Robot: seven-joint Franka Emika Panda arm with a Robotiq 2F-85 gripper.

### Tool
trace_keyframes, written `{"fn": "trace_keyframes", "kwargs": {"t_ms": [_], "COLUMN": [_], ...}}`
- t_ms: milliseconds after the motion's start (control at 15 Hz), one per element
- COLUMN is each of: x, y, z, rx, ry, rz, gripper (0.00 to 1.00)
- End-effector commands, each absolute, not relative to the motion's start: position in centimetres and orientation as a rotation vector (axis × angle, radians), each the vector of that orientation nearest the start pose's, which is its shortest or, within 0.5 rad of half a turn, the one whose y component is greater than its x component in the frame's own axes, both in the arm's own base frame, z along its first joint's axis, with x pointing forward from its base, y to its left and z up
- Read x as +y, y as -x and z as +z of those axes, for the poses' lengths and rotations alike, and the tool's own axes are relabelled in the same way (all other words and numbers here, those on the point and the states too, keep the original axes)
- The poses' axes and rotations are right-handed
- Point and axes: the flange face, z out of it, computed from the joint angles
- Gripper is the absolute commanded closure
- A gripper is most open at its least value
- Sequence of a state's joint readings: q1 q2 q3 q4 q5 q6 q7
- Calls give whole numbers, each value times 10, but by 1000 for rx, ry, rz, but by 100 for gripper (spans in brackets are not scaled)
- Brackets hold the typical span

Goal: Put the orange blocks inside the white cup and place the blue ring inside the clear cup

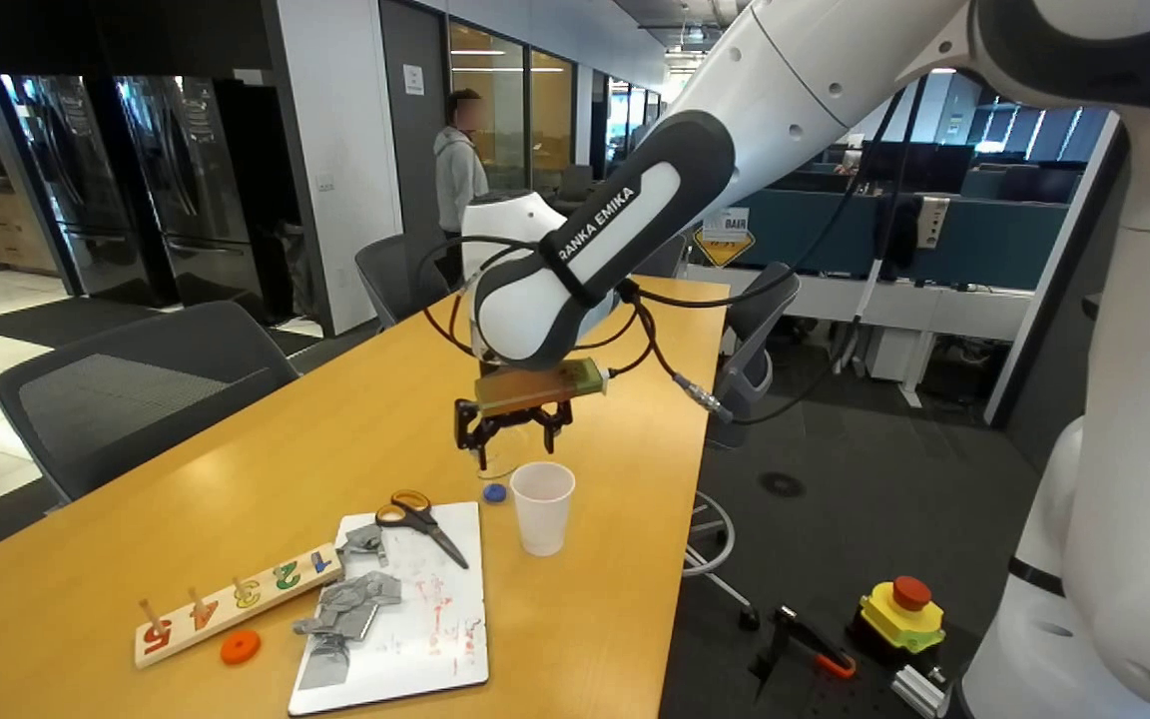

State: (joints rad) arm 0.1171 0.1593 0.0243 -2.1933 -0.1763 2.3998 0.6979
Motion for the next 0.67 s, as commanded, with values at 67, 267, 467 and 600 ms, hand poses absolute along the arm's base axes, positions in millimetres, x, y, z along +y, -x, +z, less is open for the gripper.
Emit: {"fn": "trace_keyframes", "kwargs": {"t_ms": [67,267,467,600], "x": [160,225,277,304], "y": [-545,-537,-540,-549], "z": [328,313,295,283], "rx": [382,153,-20,-97], "ry": [3151,3147,3132,3122], "rz": [-201,-169,-125,-102], "gripper": [0,0,0,0]}}
